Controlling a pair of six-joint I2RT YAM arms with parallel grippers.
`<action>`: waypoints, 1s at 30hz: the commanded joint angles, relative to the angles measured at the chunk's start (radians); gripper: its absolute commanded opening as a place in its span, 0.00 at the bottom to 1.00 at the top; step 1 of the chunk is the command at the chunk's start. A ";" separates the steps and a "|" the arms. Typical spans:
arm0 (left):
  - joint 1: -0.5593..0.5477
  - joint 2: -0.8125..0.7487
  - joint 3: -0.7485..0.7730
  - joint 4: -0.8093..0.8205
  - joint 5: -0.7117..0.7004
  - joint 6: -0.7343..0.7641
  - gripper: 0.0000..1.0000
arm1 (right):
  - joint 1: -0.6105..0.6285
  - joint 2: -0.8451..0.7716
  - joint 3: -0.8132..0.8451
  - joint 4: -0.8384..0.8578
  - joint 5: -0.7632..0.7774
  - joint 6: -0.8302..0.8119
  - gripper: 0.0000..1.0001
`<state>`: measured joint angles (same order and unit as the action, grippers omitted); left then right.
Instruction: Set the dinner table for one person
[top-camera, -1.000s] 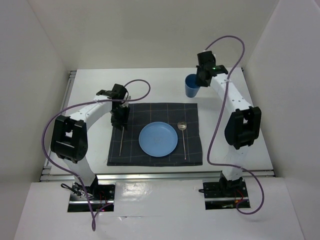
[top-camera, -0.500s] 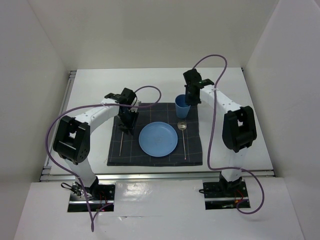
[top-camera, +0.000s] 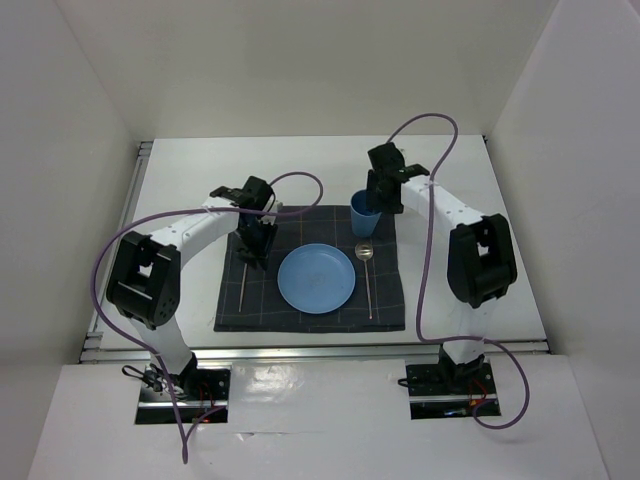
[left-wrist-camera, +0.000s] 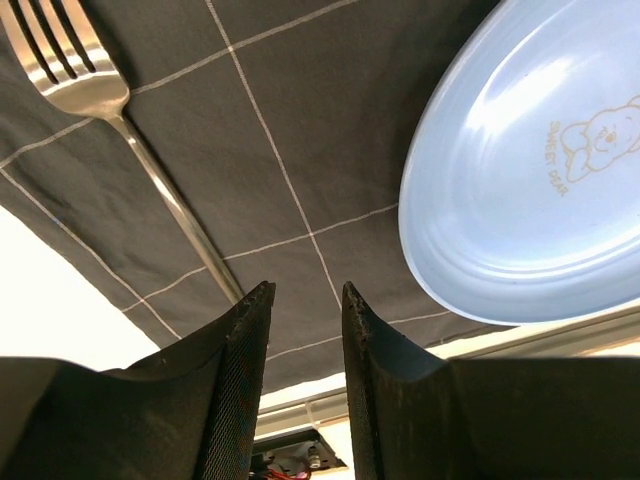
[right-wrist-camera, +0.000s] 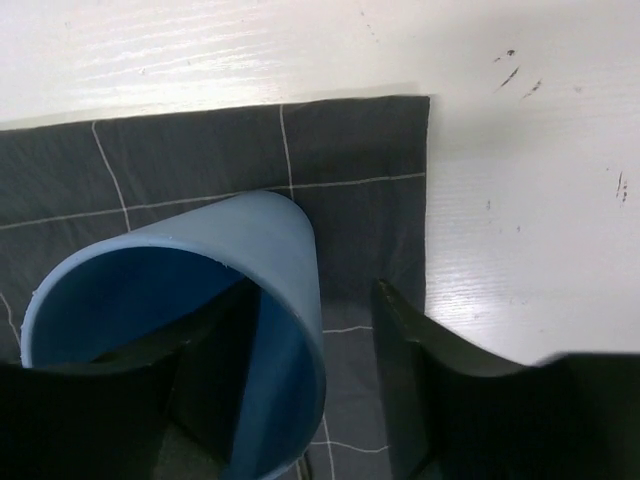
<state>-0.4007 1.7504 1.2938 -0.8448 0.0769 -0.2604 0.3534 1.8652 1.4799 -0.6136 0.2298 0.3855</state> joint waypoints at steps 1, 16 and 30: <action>-0.004 -0.045 0.027 -0.002 -0.026 0.016 0.41 | 0.002 -0.075 0.002 0.034 0.032 0.016 0.57; -0.004 -0.075 0.193 -0.031 -0.259 0.055 0.43 | -0.107 -0.373 0.128 -0.197 0.103 0.076 1.00; 0.564 -0.150 0.200 -0.019 -0.390 0.136 0.47 | -0.427 -0.595 -0.170 -0.315 0.068 0.093 1.00</action>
<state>0.0246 1.6588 1.4837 -0.8406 -0.3382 -0.1726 -0.0738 1.3220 1.3224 -0.9283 0.3256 0.4881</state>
